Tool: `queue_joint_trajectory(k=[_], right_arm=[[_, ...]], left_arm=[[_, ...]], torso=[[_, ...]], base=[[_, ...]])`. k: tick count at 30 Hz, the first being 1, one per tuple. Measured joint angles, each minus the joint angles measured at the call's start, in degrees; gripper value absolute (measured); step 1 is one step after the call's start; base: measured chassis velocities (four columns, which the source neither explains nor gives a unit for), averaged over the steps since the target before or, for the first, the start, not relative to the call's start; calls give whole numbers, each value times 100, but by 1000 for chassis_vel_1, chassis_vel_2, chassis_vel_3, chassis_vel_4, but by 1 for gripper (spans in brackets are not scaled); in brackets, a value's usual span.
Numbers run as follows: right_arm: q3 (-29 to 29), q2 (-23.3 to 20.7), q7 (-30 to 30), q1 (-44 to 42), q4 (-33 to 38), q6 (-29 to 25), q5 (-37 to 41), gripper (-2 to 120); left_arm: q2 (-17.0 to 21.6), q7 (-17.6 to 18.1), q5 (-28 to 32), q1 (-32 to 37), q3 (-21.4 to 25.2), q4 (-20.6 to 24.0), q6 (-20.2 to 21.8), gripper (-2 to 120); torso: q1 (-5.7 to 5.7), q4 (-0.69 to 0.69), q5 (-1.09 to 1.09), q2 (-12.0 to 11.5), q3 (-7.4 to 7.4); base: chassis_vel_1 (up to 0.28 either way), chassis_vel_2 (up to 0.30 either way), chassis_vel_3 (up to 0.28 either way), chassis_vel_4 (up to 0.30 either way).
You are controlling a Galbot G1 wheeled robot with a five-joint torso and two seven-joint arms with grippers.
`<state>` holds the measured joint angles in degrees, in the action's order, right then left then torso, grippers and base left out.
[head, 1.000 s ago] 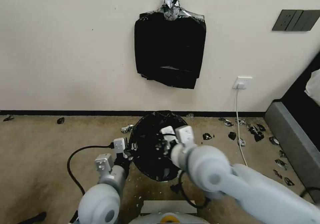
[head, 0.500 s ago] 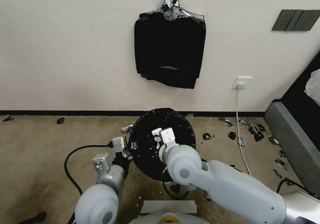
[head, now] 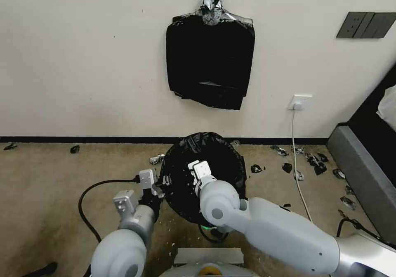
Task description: Place a trash bag onto the trash bin.
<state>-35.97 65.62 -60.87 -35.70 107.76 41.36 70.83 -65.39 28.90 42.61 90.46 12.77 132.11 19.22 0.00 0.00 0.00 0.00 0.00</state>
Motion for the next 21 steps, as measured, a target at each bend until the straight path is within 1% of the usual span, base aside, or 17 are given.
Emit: queue_joint_trajectory(k=[12,21], right_arm=[[-24,12,120,-4,-238,0,-264,0],[-6,-6,172,-3,-304,-1,-281,0]], left_arm=[[52,-8,25,71,-20,63,0,3],[95,-10,130,71,-1,109,0,3]], torso=[[0,0,0,0,0],[0,0,0,0,0]], base=[[0,0,0,0],[0,0,0,0]])
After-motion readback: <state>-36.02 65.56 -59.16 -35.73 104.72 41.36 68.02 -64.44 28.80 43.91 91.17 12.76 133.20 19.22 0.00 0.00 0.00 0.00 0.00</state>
